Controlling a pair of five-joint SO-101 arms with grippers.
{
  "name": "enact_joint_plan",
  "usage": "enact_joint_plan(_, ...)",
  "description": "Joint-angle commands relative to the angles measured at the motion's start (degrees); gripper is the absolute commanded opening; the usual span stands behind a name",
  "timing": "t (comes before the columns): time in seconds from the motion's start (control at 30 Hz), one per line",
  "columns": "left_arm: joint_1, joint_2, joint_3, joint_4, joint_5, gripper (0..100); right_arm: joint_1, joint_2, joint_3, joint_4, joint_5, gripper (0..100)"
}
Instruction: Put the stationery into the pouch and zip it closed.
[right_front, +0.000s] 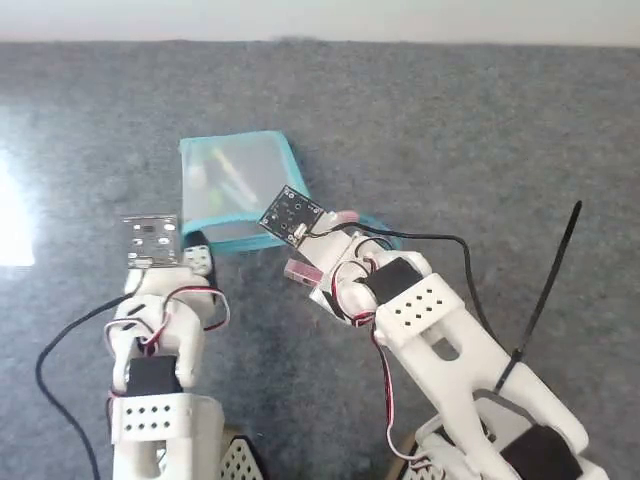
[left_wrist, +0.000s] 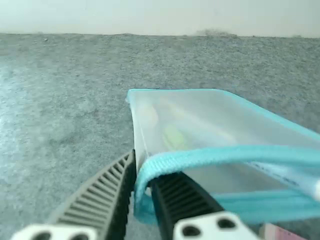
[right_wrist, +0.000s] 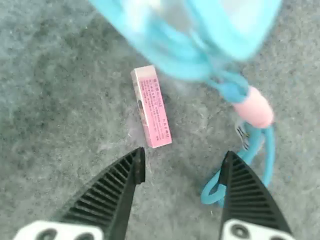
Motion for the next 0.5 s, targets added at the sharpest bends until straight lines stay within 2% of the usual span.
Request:
enact_joint_plan(0.0, -3.25, -0.26, -3.82, -2.2, 2.11, 1, 0.31, 0.4, 0.62, -3.74, 0.79, 24.8)
enact_joint_plan(0.3, -3.43, -0.26, -3.82, -2.11, 2.11, 1, 0.31, 9.89, 0.79, -12.88, 0.79, 24.7)
enact_joint_plan(0.47, -3.43, -0.26, -3.74, -2.11, 2.02, 1, 1.1, 15.25, -1.76, -13.41, 0.88, 24.6)
